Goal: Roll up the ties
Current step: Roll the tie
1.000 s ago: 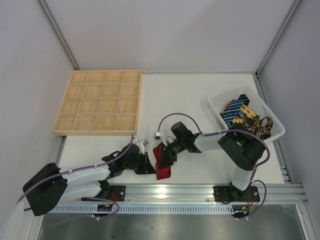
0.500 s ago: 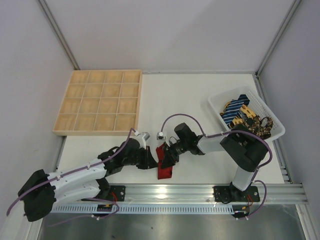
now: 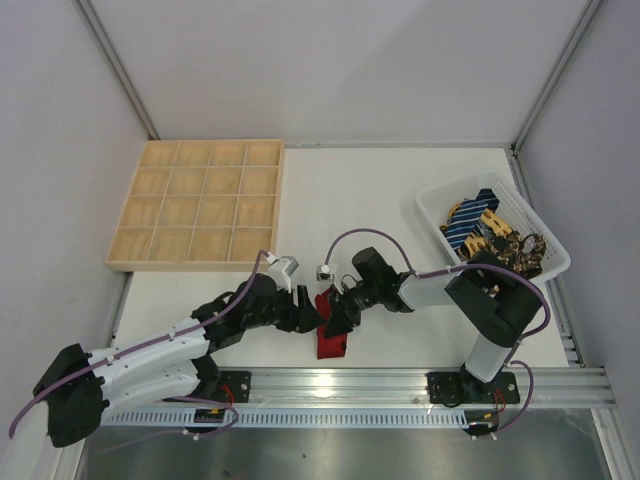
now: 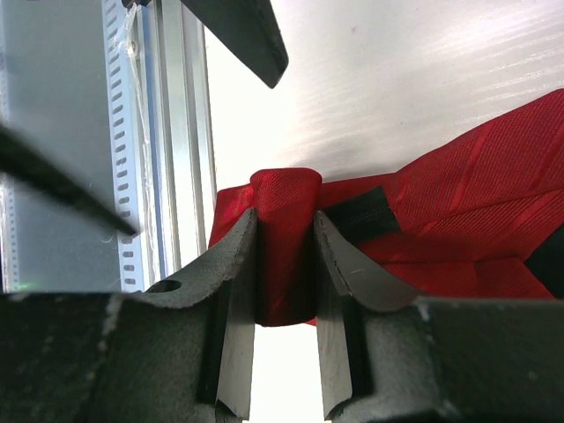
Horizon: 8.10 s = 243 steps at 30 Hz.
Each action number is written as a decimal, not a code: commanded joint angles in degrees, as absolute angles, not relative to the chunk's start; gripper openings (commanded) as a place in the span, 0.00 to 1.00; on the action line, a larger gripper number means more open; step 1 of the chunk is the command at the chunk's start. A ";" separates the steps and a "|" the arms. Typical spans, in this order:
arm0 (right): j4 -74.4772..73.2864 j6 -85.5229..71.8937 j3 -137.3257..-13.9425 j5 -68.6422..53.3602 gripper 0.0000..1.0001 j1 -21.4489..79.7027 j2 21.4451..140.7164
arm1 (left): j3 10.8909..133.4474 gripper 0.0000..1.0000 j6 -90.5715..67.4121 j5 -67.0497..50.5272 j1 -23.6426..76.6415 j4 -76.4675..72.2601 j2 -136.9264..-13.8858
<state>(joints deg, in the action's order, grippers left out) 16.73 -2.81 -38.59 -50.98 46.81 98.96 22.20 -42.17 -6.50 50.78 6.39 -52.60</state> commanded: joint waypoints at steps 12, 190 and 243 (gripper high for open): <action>17.75 -0.17 -35.51 -51.33 0.00 46.58 95.01 | 5.89 0.66 -39.11 -16.78 49.13 -23.54 -45.26; 21.18 0.79 -31.11 -55.37 0.00 45.44 82.70 | -10.46 0.68 -36.91 -16.96 54.40 -45.43 -47.53; 20.74 -0.18 -28.39 -54.14 0.00 45.88 79.28 | -10.29 0.54 -39.12 -21.80 54.93 -69.77 -71.13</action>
<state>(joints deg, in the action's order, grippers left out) 19.92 -0.43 -28.18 -53.45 45.58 79.96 2.20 -42.61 -23.51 54.70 -68.90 -79.35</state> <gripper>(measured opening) 0.302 0.523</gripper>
